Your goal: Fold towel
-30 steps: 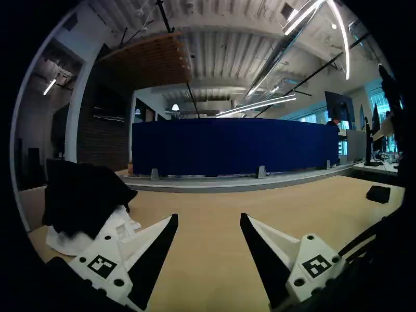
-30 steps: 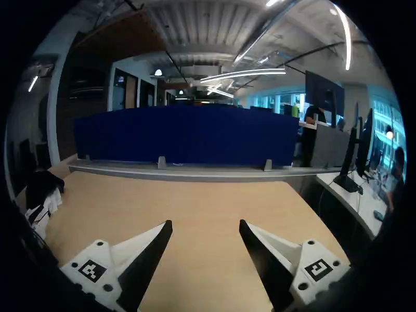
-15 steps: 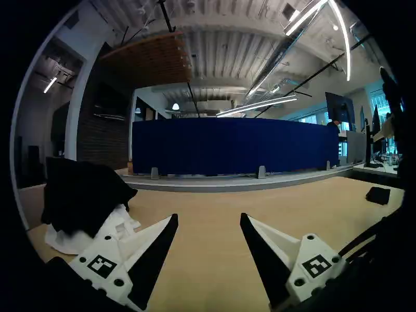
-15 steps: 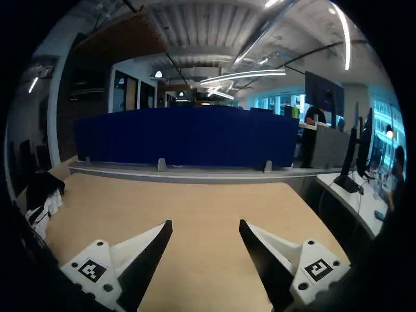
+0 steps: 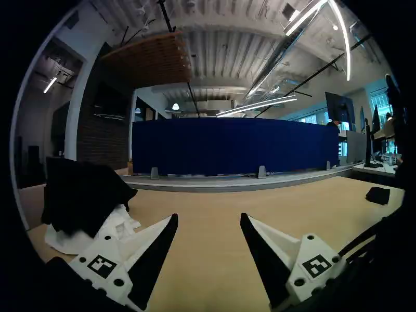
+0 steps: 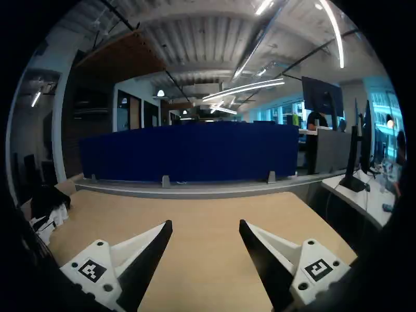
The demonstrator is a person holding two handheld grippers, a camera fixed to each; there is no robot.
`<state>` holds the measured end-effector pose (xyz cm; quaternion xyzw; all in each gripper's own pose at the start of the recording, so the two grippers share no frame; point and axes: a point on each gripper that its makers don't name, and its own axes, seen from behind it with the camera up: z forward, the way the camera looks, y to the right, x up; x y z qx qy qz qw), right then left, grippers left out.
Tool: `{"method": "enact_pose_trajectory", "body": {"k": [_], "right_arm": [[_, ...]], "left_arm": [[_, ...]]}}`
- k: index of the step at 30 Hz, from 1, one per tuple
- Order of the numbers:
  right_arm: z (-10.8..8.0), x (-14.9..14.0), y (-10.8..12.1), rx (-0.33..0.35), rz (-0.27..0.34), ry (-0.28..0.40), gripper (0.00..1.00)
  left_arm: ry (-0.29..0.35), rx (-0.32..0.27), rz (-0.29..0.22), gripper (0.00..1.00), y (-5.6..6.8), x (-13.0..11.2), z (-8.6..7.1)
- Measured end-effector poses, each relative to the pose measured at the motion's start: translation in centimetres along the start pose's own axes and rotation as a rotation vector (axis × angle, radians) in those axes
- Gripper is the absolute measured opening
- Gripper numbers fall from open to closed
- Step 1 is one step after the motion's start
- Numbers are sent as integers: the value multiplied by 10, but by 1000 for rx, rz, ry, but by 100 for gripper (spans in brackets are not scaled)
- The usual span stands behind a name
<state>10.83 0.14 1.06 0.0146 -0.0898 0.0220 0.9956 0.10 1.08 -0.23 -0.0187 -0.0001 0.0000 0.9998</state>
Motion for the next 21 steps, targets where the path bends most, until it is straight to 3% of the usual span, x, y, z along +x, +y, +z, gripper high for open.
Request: {"method": "enact_pose_trajectory", "body": {"k": [9, 15, 21], "right_arm": [[-1, -33, 14, 18, 51, 63, 100], [0, -63, 21, 22, 75, 72, 100], [3, -69, 22, 20, 72, 111, 100]], "left_arm": [[0, 7, -1, 88, -4, -1, 0], [0, 41, 0, 88, -8, 0, -2], [0, 41, 0, 88, -8, 0, -2]]}}
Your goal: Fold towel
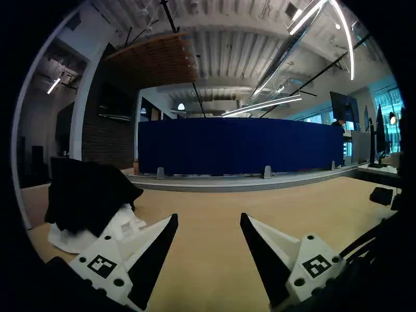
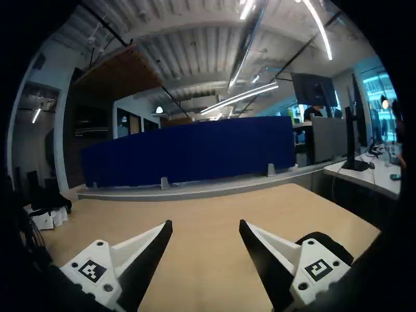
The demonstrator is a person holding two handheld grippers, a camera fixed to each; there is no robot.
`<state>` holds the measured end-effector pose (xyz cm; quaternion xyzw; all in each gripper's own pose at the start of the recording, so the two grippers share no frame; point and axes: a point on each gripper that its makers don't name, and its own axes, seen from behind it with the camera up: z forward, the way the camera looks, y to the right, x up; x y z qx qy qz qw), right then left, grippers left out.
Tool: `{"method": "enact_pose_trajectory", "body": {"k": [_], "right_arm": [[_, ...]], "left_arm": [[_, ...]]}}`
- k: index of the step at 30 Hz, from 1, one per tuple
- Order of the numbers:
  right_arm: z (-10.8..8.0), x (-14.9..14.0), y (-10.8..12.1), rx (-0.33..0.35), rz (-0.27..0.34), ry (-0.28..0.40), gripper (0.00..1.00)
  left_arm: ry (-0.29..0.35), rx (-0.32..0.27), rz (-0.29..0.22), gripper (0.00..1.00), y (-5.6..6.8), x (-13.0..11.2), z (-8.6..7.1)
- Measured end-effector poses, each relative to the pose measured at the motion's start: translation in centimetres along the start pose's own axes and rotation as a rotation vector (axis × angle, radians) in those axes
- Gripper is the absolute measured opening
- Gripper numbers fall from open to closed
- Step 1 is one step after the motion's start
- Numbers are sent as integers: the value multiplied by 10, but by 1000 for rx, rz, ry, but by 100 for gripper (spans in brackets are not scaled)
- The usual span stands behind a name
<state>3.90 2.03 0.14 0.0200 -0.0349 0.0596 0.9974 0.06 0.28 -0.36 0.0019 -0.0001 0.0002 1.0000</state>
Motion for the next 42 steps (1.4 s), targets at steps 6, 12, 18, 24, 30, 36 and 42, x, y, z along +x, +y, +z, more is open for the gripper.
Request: {"method": "enact_pose_trajectory", "body": {"k": [6, 12, 18, 24, 30, 36, 42], "right_arm": [[8, -11, 1, -28, 9, 18, 100], [11, -20, -5, -24, -18, 35, 100], [11, -31, -6, -30, -28, 29, 100], [9, -35, -5, -43, -8, 34, 100], [9, -38, -1, -55, -15, 39, 100], [10, -39, -4, -54, -45, 50, 100], [7, -40, -10, -47, -75, 60, 100]], "left_arm": [[0, 0, -1, 88, 0, 0, 0], [0, 0, 0, 88, 0, 0, 0], [0, 0, -1, 88, 1, 0, 0], [0, 0, -1, 88, 1, 0, 0], [0, 0, 0, 88, 0, 0, 0], [0, 0, -1, 88, 0, 0, 0], [0, 0, -1, 88, 0, 0, 0]]}}
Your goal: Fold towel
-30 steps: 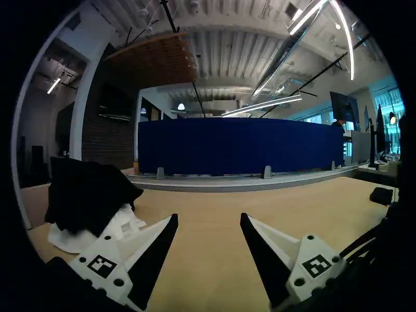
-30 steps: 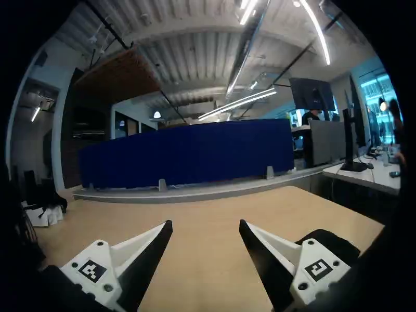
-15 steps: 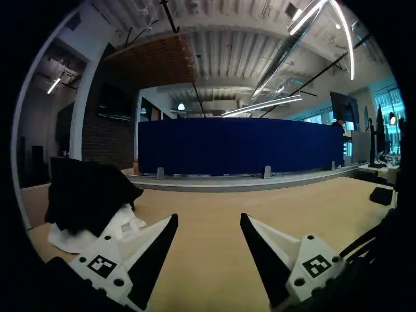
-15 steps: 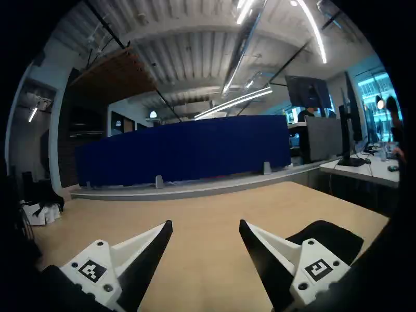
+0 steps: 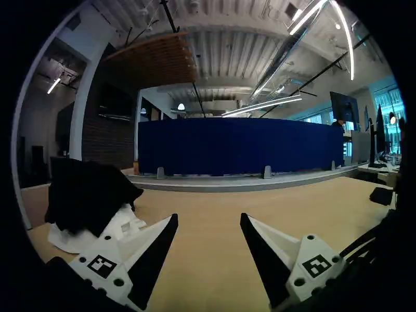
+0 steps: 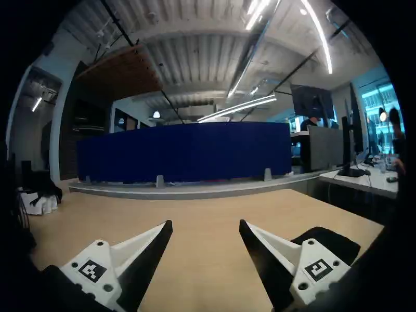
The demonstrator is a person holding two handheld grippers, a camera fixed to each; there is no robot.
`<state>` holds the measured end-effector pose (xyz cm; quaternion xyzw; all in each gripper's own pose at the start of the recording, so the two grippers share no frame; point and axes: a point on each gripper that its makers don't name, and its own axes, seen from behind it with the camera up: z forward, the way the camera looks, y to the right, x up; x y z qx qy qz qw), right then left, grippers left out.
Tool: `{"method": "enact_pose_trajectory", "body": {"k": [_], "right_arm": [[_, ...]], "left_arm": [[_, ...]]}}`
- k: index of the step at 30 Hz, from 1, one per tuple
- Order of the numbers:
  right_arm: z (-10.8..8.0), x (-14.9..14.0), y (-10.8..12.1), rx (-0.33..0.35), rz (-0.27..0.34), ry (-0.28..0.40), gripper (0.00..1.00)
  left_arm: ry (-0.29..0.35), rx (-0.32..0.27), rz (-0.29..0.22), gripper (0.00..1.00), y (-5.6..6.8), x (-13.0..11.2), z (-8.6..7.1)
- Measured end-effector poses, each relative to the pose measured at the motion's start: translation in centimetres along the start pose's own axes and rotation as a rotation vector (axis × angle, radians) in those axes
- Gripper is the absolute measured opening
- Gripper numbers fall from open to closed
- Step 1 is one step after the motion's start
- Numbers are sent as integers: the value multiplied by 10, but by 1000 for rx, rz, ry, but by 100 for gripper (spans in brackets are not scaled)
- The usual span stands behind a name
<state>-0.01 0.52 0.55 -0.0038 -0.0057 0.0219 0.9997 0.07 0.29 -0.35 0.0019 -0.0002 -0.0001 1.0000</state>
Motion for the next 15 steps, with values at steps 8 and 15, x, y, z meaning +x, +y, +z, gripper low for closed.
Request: {"method": "enact_pose_trajectory", "body": {"k": [8, 15], "right_arm": [[-3, -1, -3, 5, -39, 8, 100], [-5, 0, 1, -1, -44, 11, 100]], "left_arm": [[0, 0, 0, 88, 0, 0, -1], [0, 0, 0, 88, 0, 0, -1]]}}
